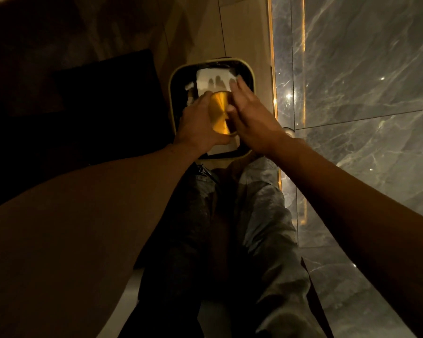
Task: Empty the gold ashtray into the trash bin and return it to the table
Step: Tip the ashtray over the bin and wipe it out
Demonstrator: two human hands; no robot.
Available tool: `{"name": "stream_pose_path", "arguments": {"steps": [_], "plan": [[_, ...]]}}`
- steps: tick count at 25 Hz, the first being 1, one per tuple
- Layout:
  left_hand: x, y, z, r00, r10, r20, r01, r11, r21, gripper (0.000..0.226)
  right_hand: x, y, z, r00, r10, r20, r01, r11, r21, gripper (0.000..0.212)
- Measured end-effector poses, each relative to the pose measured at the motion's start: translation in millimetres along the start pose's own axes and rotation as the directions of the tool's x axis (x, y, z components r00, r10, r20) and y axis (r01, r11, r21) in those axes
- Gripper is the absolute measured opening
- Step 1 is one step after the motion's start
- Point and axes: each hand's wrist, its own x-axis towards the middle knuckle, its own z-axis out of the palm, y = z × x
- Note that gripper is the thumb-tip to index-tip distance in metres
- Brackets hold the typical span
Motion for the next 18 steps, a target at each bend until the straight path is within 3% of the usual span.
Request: {"name": "stream_pose_path", "arguments": {"steps": [3,6,8,12,16,18], "plan": [[-1.8,9.5,-10.8,0.999,-0.038,-0.028,0.036,0.997,-0.061,0.107,-7.0,-1.7,-8.4,0.971,0.236,0.028,-0.23,0.901,0.368,0.048],[-9.6,21.8,-22.5,0.986,-0.161,0.047,0.166,0.978,-0.129,0.115,-10.1,-2.1,-21.0,0.964,0.267,-0.011,-0.221,0.82,0.528,0.042],[-17.0,26.5,-29.8,0.964,-0.238,0.116,0.261,0.926,-0.272,0.106,-14.4,-9.4,-33.1,0.972,0.231,-0.034,-0.174,0.816,0.552,0.039],[-36.1,42.2,-46.3,0.931,-0.236,0.278,0.358,0.741,-0.568,0.06,-26.6,-25.3,-58.7,0.982,0.183,-0.056,-0.122,0.825,0.552,0.036],[-63.4,63.5,-60.7,0.905,-0.21,0.369,0.425,0.42,-0.802,0.065,-35.8,-47.9,-78.9,0.978,0.204,-0.05,-0.139,0.804,0.579,0.027],[-79.3,72.2,-67.2,0.887,-0.209,0.412,0.461,0.335,-0.822,0.072,-48.0,-57.1,-86.8,0.972,0.226,-0.071,-0.141,0.79,0.596,0.025]]}}
